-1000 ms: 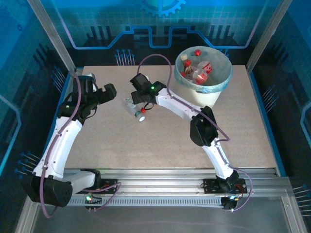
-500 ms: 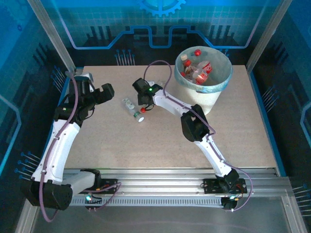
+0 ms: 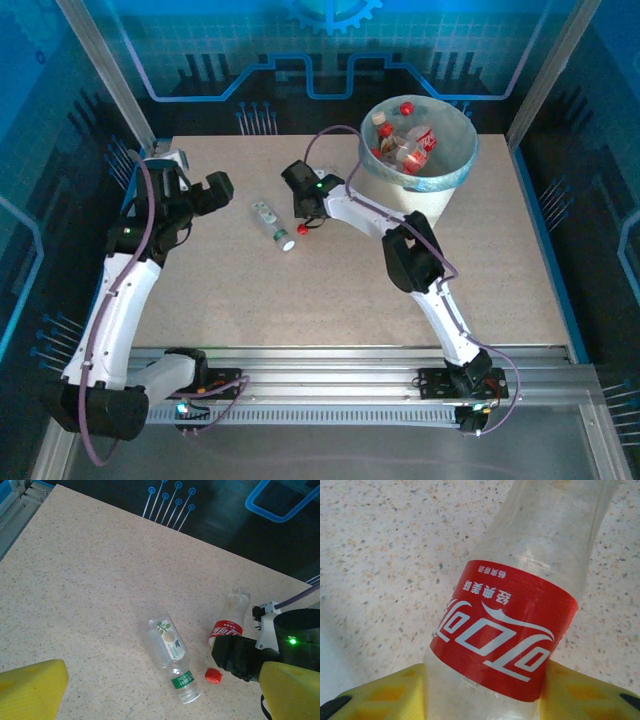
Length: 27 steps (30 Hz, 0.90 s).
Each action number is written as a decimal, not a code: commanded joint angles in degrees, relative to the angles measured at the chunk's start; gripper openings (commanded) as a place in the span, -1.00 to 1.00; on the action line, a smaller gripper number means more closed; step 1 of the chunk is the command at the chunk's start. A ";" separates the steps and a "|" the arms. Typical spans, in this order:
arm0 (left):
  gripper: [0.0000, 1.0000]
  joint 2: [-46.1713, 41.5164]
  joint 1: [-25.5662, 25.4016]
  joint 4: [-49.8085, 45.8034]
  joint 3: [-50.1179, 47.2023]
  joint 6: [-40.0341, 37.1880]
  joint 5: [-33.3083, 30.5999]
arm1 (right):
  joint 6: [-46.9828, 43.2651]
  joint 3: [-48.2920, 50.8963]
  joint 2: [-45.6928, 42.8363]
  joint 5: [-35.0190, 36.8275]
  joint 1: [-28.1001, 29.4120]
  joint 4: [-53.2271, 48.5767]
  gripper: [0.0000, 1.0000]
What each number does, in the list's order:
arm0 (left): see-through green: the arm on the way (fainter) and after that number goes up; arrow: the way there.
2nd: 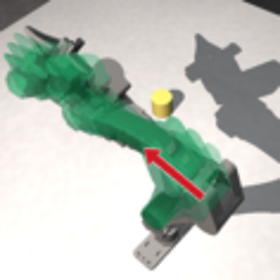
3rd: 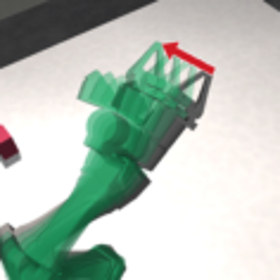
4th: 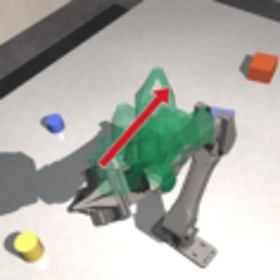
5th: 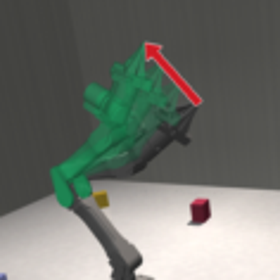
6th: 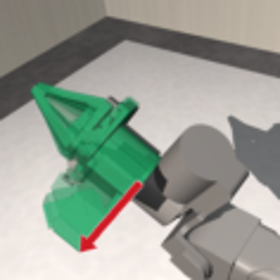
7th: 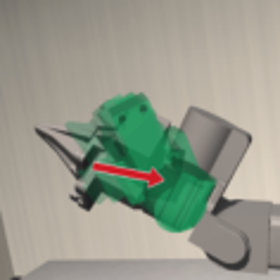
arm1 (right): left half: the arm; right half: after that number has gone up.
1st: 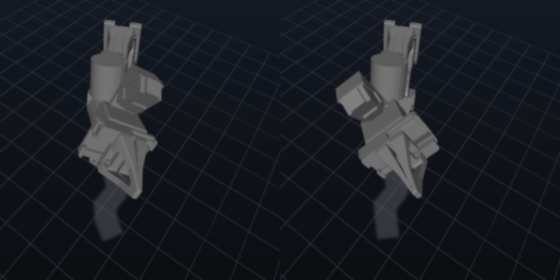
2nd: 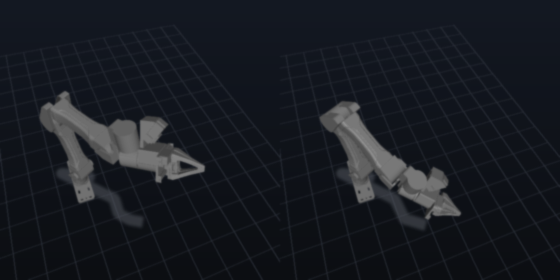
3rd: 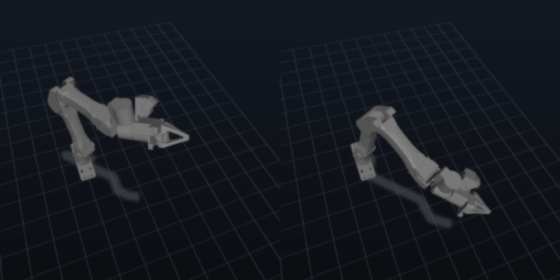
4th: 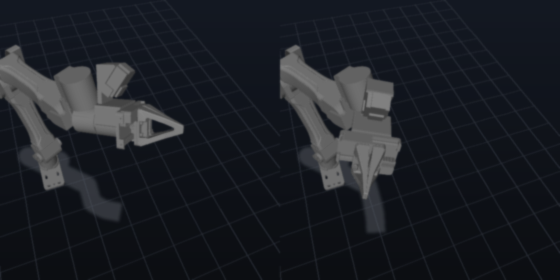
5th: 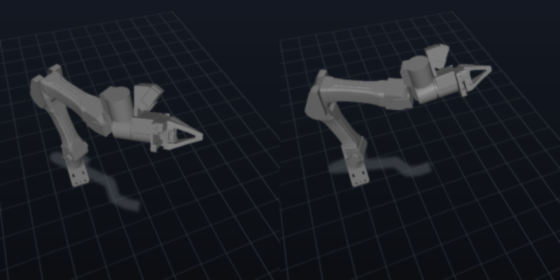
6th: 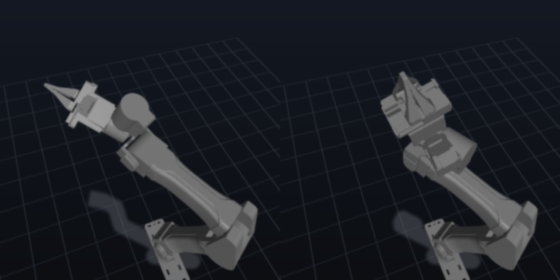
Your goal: Put the plastic bottles in the bin
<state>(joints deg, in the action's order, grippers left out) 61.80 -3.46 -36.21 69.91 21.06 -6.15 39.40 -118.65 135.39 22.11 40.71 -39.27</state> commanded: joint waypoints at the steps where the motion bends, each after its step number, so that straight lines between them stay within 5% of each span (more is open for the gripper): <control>1: 0.98 -1.24 0.74 -1.62 1.46 0.01 2.40 | -1.50 2.99 -8.13 -1.62 -0.16 4.19 -0.26; 7: 0.98 -0.94 0.74 -0.44 1.73 0.80 9.36 | -6.60 13.47 -18.45 -5.45 1.65 12.82 -0.27; 15: 0.98 5.00 0.48 8.42 0.88 6.55 31.05 | -8.72 30.23 -32.96 -17.02 3.93 28.58 -0.26; 27: 0.98 10.95 -0.91 11.32 -0.59 11.45 35.77 | -11.69 41.40 -43.19 -21.68 10.70 37.20 -0.23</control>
<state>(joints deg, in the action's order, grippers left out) 71.99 -3.77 -26.79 69.95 30.46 26.04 29.15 -78.37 94.30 2.04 49.93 -6.85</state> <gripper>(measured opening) 0.989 0.454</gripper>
